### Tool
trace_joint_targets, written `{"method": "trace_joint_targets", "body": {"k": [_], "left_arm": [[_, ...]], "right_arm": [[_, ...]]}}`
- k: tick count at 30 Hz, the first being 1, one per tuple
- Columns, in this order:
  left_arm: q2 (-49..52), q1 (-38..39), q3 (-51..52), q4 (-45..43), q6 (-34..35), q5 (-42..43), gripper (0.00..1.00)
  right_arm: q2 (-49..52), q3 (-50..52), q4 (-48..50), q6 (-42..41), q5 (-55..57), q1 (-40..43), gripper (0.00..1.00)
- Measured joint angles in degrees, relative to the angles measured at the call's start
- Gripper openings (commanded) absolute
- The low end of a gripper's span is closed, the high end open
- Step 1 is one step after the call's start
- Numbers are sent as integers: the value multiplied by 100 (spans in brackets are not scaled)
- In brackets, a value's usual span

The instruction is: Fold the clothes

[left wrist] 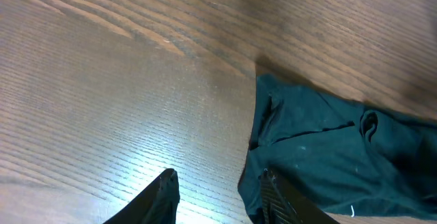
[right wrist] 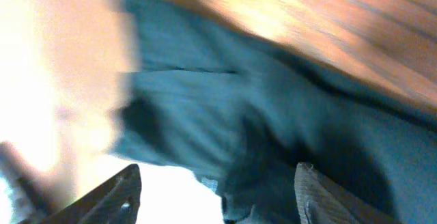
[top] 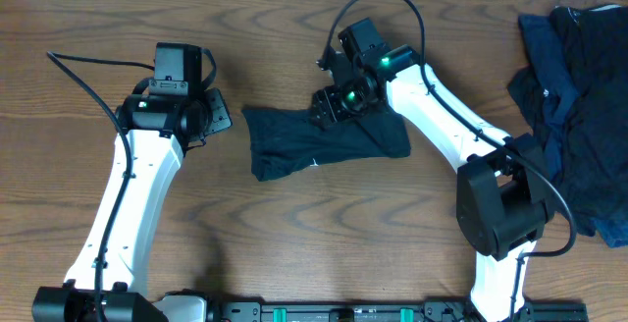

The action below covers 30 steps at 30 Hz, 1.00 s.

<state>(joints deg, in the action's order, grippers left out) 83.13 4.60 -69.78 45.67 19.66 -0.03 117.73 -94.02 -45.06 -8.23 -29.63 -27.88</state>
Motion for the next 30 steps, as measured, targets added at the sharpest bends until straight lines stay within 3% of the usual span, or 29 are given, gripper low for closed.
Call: {"method": "trace_joint_targets", "body": {"k": [4, 9, 22, 30], "left_arm": [[0, 0, 0, 2, 0, 0, 42], [0, 0, 0, 0, 0, 0, 42], [72, 0, 0, -70, 0, 4, 42], [319, 0, 0, -92, 0, 2, 42]], "right_arm": [[0, -55, -251, 297, -820, 103, 67], [0, -258, -774, 503, -741, 610, 62], [0, -280, -1971, 616, 2061, 1005, 64], [0, -37, -1515, 621, 2269, 1486, 66]]}}
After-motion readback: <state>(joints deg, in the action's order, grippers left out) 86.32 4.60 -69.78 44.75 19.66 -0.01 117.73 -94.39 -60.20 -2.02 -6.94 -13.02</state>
